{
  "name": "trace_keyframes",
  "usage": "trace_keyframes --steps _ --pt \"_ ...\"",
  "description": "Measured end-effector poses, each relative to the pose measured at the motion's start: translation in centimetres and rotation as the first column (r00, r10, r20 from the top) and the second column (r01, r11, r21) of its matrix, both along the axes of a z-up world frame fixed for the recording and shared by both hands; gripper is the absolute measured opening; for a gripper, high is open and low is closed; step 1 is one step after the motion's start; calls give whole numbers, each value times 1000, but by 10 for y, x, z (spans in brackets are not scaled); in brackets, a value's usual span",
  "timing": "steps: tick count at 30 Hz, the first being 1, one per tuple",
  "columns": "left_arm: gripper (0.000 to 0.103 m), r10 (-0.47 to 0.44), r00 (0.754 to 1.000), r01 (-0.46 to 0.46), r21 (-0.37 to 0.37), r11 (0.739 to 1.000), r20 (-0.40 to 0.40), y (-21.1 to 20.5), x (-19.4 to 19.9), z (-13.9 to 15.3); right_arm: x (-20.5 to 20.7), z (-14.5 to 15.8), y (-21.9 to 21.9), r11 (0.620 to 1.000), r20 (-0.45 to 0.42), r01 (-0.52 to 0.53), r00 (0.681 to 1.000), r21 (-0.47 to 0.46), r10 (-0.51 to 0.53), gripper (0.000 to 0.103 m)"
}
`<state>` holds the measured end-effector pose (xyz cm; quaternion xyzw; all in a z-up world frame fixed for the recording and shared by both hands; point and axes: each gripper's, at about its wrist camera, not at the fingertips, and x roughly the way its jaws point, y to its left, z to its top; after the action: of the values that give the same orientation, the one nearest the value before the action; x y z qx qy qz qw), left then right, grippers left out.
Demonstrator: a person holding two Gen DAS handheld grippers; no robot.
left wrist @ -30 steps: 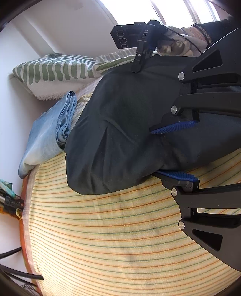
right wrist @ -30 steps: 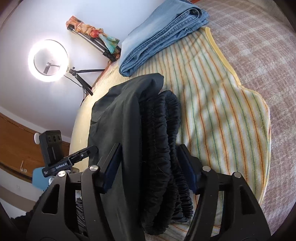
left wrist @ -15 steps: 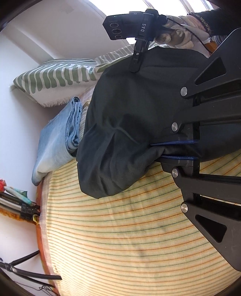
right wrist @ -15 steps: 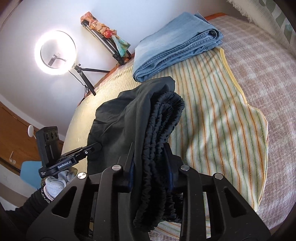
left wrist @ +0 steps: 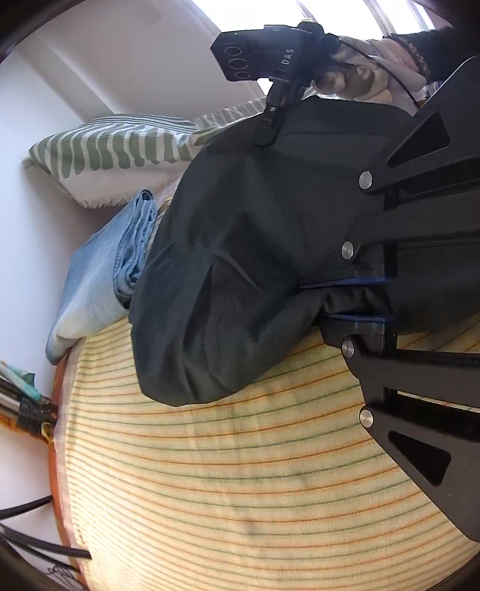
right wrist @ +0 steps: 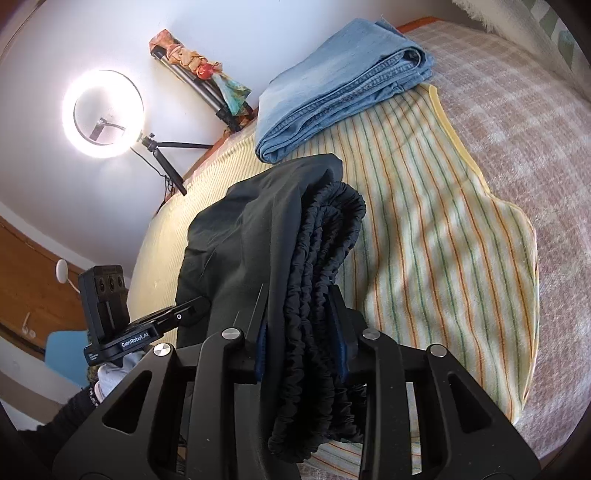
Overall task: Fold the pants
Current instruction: 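Grasp the folded pants edge with the left tool beside the right tool, then carry the folded pants with both tools onto the denim stack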
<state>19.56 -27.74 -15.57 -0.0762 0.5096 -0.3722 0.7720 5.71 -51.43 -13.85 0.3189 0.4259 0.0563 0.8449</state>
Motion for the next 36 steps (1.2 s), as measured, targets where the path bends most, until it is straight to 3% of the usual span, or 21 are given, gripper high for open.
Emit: trace_keyframes --steps 3,8,11,18,28,36 --pt "6 -1 1000 2 -28 1000 31 3 -3 11 -3 13 15 996 23 -3 1000 -89 5 27" --pt "6 -20 993 28 -67 997 114 8 -12 43 -8 38 30 988 69 2 998 -156 9 23" --pt "6 -47 984 58 -60 996 172 6 -19 58 -11 53 38 983 102 1 995 -181 17 23" --pt "5 -66 976 87 -93 992 209 -1 -11 87 -14 87 45 973 174 36 985 -226 4 22" --pt "5 -86 945 130 -121 984 315 -35 36 143 20 139 20 963 279 104 960 -250 -32 22" --pt "5 -61 930 124 -151 981 363 -77 101 164 90 176 -29 944 308 129 951 -302 -32 22"
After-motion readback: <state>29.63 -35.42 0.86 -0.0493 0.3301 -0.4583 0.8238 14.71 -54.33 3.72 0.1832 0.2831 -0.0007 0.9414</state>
